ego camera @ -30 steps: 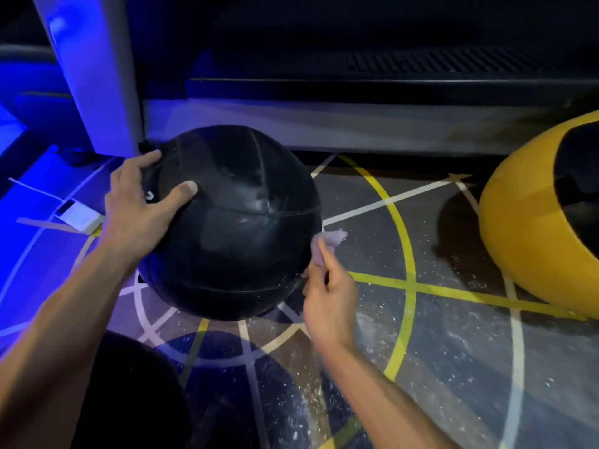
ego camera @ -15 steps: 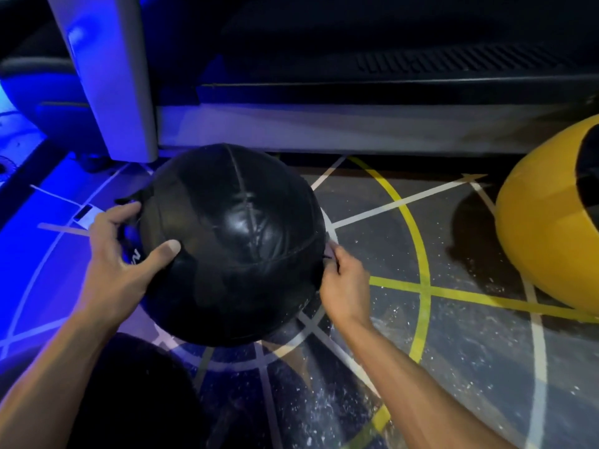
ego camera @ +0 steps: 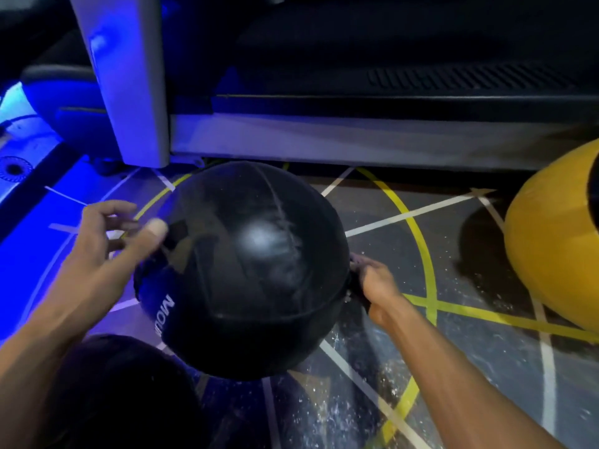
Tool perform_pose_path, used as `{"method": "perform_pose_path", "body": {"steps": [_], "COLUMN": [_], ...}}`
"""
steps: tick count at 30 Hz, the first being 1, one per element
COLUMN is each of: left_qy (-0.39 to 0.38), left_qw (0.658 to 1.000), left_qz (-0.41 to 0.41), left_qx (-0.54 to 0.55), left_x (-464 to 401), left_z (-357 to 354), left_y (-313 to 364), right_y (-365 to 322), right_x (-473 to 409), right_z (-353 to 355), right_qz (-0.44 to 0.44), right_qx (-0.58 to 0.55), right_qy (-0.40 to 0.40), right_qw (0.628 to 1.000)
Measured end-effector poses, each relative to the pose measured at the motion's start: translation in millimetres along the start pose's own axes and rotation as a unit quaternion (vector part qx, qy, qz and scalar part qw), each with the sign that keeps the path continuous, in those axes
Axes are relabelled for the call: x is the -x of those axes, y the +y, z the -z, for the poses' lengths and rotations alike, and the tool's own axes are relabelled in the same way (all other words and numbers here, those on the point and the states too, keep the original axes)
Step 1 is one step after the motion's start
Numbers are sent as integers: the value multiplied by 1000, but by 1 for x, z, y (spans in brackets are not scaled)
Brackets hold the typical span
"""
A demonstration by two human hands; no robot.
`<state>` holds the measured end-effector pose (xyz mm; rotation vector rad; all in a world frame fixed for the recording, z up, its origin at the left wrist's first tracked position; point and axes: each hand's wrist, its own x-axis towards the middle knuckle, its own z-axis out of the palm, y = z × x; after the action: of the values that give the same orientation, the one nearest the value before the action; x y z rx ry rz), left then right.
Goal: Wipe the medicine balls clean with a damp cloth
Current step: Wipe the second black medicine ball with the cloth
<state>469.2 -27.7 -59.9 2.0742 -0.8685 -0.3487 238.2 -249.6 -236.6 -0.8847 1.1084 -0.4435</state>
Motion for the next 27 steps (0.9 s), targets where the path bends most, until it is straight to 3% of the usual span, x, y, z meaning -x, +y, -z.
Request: {"method": "perform_pose_path", "body": {"steps": [5,10,13,15,18,21,24,27], "left_qy": [31,1,-24,-28,-37,-59,-38,-54], "left_qw": [995,990,985,984,983,988,998,984], "left_qz": [77,28,-16,-22,16,45,-37,-123], "left_qx": [63,140,168,176,177,135,15,-113], "left_x": [-8,-4,-8,-19,-36,-42,-40,-47], "left_z": [-36,-31,-27,-19,-17,-30,-41,-44], "left_y": [12,21,23,17,7,0,6,15], "right_y": [12,21,-3,-25,-55,-58,-36,-20], "right_x": [2,39,64,69,63,64,73,84], "right_z": [4,14,26,30,28,30,34,28], "right_qz": [-25,-45,9,92,225,283,293,313], "right_qx": [-36,-113,-168,-163,-102,23,137,188], "right_qy": [-3,19,34,32,26,34,24,19], "right_qw": [999,992,985,982,969,958,946,931]}}
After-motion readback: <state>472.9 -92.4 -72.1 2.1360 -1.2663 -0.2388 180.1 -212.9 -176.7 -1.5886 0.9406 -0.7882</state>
